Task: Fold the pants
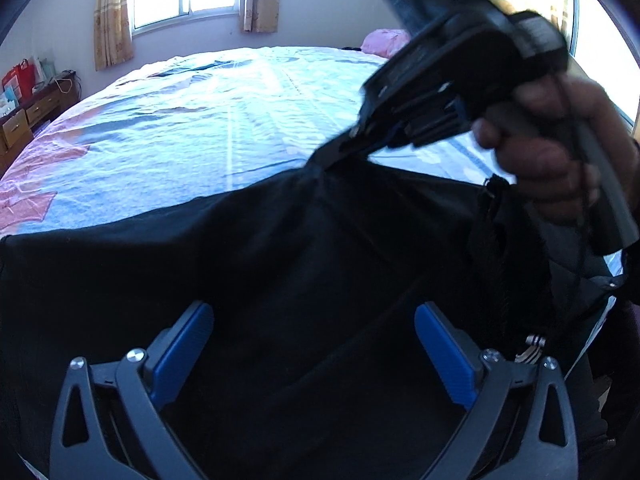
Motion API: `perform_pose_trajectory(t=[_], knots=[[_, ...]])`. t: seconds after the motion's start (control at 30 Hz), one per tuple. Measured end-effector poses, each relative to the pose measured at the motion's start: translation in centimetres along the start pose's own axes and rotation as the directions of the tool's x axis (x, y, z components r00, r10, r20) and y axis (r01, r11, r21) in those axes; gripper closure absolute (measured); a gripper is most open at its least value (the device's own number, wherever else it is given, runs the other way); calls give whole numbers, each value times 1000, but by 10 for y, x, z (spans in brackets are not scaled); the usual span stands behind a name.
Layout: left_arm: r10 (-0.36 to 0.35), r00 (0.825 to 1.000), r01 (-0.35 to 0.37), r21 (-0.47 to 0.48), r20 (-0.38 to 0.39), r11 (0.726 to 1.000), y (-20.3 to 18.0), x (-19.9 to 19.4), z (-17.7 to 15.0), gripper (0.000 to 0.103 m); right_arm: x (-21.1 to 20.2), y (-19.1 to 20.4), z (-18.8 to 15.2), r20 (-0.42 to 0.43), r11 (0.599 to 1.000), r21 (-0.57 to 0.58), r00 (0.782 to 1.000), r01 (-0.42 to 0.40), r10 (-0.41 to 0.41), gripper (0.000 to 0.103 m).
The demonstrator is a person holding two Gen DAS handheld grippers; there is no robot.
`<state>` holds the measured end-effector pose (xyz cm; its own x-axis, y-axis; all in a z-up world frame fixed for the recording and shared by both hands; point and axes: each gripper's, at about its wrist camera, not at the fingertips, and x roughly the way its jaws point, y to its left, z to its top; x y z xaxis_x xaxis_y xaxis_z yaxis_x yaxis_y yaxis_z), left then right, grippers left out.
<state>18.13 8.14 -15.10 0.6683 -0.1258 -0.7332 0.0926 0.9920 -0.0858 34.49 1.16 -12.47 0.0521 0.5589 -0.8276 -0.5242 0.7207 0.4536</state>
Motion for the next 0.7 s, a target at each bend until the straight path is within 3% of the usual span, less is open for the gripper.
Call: perform_pose_trajectory(t=[0.07, 0.13, 0.23, 0.4, 0.53, 0.7], knots=[[2, 1000, -2, 2, -1, 1000, -1, 0, 0, 0, -20, 4, -5, 43, 999, -13, 999, -33, 33, 94], [3, 1000, -3, -5, -2, 1000, 0, -1, 1, 0, -44, 8, -14, 96, 999, -34, 995, -6, 10, 90], [8, 1000, -8, -6, 0, 1000, 0, 0, 0, 0, -90, 10, -41, 188, 999, -44, 982, 26, -17, 65], [26, 1000, -26, 1, 1, 1000, -4, -1, -2, 0, -146, 13, -106, 320, 995, -60, 946, 83, -59, 63], [11, 1000, -11, -27, 1, 1000, 1, -1, 2, 0, -143, 4, -155, 309, 995, -23, 948, 92, -81, 63], [-32, 999, 32, -99, -4, 995, 11, -6, 5, 0, -98, 0, -171, 245, 997, -19, 967, 77, -70, 63]])
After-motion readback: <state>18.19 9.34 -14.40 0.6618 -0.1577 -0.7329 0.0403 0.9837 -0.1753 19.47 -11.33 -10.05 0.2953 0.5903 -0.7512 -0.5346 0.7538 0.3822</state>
